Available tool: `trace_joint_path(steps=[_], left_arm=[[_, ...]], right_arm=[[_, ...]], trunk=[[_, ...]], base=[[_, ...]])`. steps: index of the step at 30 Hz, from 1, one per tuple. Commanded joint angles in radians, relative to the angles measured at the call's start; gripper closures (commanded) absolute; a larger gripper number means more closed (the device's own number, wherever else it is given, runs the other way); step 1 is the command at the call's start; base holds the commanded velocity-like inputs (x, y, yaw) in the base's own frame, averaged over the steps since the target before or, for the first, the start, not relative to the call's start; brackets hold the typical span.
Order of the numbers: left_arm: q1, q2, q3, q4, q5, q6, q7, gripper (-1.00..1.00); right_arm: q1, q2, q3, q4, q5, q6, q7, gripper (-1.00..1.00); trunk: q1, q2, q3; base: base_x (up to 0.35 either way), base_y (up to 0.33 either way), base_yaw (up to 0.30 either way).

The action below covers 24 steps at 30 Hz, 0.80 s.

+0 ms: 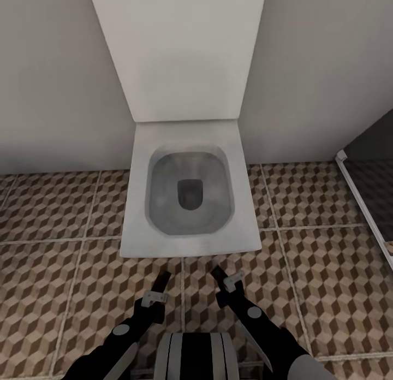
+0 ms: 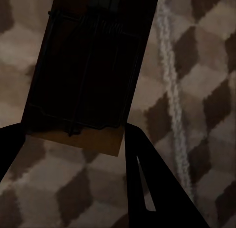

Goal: Take the four mousetraps from the cabinet in the bathroom and place them on the bathroom floor. Make sure all four end up on the same floor surface, and ensure that at least two of them are either under or directly next to the same bathroom sink.

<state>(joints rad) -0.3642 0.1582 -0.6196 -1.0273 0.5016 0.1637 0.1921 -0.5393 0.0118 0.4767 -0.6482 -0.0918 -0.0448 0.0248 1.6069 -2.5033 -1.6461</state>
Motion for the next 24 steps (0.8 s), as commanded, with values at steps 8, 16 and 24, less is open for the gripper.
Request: trace_joint_path(steps=[8, 16, 24], left_arm=[[-0.001, 0.001, -0.005, -0.002, 0.006, 0.003, 0.009, 1.00], [-0.001, 0.000, -0.005, -0.001, 0.006, 0.003, 0.009, 1.00], [-0.001, 0.000, -0.005, -0.001, 0.006, 0.003, 0.009, 1.00]], right_arm=[[-0.001, 0.000, 0.002, 0.039, -0.011, -0.005, 0.003, 1.00], [-0.001, 0.000, 0.002, 0.043, -0.012, -0.005, 0.003, 1.00], [-0.001, 0.000, -0.002, 0.042, -0.011, -0.002, 0.002, 1.00]], trunk=[[0.000, 0.000, 0.000], [0.000, 0.000, 0.000], [0.000, 0.000, 0.000]], base=[[0.000, 0.000, 0.000], [0.000, 0.000, 0.000], [0.000, 0.000, 0.000]])
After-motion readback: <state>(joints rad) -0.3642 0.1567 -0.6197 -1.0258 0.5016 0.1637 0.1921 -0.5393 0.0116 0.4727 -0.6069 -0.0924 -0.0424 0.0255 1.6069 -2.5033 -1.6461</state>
